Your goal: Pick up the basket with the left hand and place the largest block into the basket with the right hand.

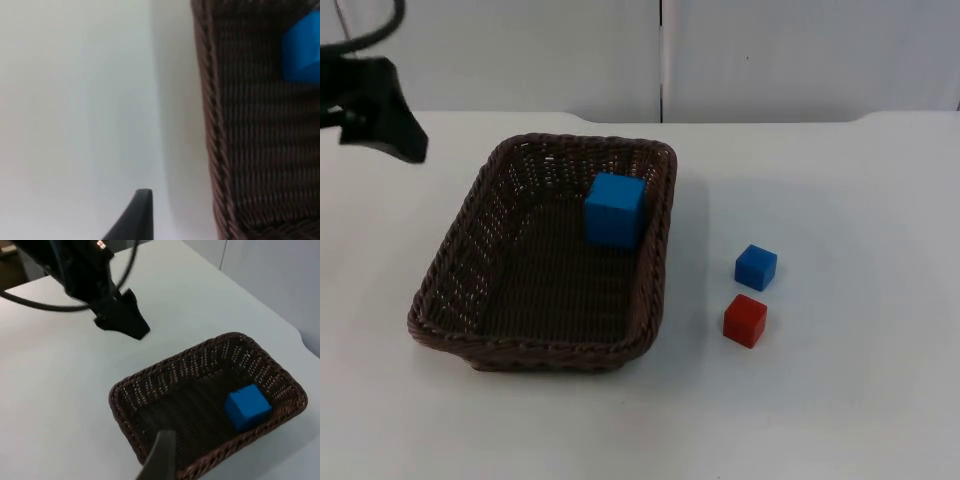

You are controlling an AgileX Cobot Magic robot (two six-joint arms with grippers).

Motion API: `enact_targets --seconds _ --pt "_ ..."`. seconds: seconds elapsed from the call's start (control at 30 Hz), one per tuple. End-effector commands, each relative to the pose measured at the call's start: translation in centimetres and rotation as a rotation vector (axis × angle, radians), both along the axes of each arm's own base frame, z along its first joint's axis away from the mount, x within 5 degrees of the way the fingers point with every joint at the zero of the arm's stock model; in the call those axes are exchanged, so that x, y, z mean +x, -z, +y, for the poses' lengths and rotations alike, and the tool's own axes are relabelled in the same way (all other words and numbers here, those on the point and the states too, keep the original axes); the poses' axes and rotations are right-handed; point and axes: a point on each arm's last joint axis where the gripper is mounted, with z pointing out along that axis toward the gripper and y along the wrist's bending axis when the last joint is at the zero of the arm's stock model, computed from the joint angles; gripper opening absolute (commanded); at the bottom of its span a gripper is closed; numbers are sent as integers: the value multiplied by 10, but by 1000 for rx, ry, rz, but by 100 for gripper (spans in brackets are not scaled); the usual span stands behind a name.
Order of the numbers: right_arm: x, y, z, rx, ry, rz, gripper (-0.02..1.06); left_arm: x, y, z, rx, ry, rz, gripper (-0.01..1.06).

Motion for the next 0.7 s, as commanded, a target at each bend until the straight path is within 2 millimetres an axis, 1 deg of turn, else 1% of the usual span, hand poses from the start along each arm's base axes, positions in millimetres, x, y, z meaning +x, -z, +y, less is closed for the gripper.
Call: enact_targets --seconds 0.0,0.03,0.07,0.1,0.17,0.2,0.3,0.33,0.43,0.47,0.5,0.53,0.6,0.63,0.67 --pt "-5 0 -7 24 10 -9 76 -12 -10 -1 -1 5 -45 105" --pt "-9 2 -11 29 12 -12 76 -19 -17 -1 -2 5 -73 105" --pt "-15 7 -18 28 12 -11 76 -32 -27 -1 -7 3 -116 105" --pt "-20 8 -22 38 15 -16 76 -35 -31 -1 -6 5 -133 105" --pt "-28 13 -32 49 19 -17 76 -53 -44 -1 -10 8 -192 105" --pt "-28 13 -32 49 19 -17 76 -53 -44 -1 -10 8 -192 105" --pt "-40 19 -44 74 31 -13 76 -75 -63 -1 -14 24 -268 105" --pt "-40 19 -44 74 31 -13 76 -75 -63 -1 -14 24 -268 105" --pt "-51 25 -56 95 40 -9 76 -99 -82 -1 -16 39 -352 105" --pt "-55 27 -60 101 42 -8 76 -105 -87 -1 -9 45 -374 105" --pt "-55 27 -60 101 42 -8 76 -105 -87 -1 -9 45 -374 105" --pt "-60 29 -65 105 42 -12 76 -119 -95 -1 0 55 -418 105" --pt "-67 34 -72 113 42 -17 76 -133 -102 -1 12 68 -456 105" --pt "-67 34 -72 113 42 -17 76 -133 -102 -1 12 68 -456 105" --pt "-70 37 -75 114 43 -14 76 -140 -105 -1 16 74 -470 105"
